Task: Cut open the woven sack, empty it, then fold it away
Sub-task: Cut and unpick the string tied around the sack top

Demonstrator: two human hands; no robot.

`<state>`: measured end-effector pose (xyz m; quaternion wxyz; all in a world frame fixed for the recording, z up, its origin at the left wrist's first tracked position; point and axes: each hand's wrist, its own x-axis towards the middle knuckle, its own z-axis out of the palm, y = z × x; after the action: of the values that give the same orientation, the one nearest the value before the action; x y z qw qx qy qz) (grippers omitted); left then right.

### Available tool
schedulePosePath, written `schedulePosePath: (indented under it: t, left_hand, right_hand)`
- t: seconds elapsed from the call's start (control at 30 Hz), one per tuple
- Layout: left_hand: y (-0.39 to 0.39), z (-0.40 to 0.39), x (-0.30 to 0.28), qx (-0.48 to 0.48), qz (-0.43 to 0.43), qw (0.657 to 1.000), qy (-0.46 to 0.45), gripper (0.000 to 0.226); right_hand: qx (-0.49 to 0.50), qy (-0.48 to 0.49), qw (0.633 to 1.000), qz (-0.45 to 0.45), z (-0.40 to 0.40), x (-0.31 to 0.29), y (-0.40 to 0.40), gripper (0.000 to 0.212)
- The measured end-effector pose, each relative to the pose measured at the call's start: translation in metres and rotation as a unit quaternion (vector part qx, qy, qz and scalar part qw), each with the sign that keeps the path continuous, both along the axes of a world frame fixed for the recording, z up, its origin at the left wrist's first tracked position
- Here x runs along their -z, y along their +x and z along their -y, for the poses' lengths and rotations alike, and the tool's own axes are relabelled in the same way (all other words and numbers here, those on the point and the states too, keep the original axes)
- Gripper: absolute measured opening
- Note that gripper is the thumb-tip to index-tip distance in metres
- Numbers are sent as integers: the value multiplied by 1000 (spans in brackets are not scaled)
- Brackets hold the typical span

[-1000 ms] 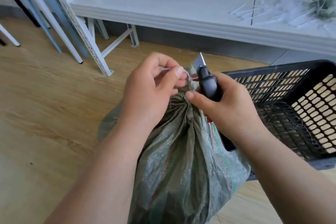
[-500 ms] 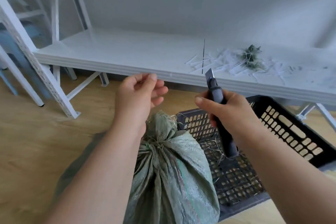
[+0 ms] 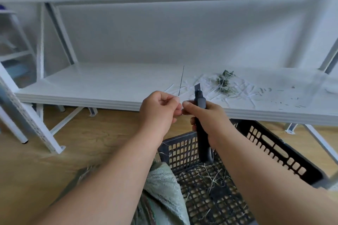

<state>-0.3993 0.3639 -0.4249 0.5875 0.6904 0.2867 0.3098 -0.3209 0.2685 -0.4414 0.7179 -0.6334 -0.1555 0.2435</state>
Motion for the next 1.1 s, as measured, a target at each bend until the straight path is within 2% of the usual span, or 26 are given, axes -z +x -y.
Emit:
schedulePosePath:
  t: [0.13,0.23,0.33,0.53,0.63,0.7,0.77,0.83,0.97,1.1]
  left_hand:
    - [9,6,-2,-14,-17,999,30,3]
    - [16,12,0,9,-54,996,63,5]
    - [23,17,0,32,-85,992,87,11]
    - [29,14,-7,43,-87,991,89,14]
    - [31,15,-7,64,-97,990,79,14]
    - [34,17,-5,77,-104,989,70,15]
    - [35,18,-4,81,-104,989,60,16]
    - [35,19,-1,77,-102,991,49,17]
    - [32,24,7,82,-113,990,22,23]
    - [14,42,26,198,-177,961,-76,26]
  right_hand:
    - [-4,25,998,-52,2,-4,11,16]
    - [-5,43,994,-97,2,-8,18,16]
    - [5,37,994,-100,2,-11,25,14]
    - [57,-2,996,-62,-6,-4,62,8]
    - [76,-3,994,-84,-17,-13,102,13]
    - [67,26,991,-113,-20,-18,124,27]
    - [67,6,992,-105,-21,-11,134,38]
    - [57,-29,995,-74,-22,0,128,38]
    - [8,37,995,-95,-16,9,92,31]
    - [-14,132,978,-158,11,24,54,27]
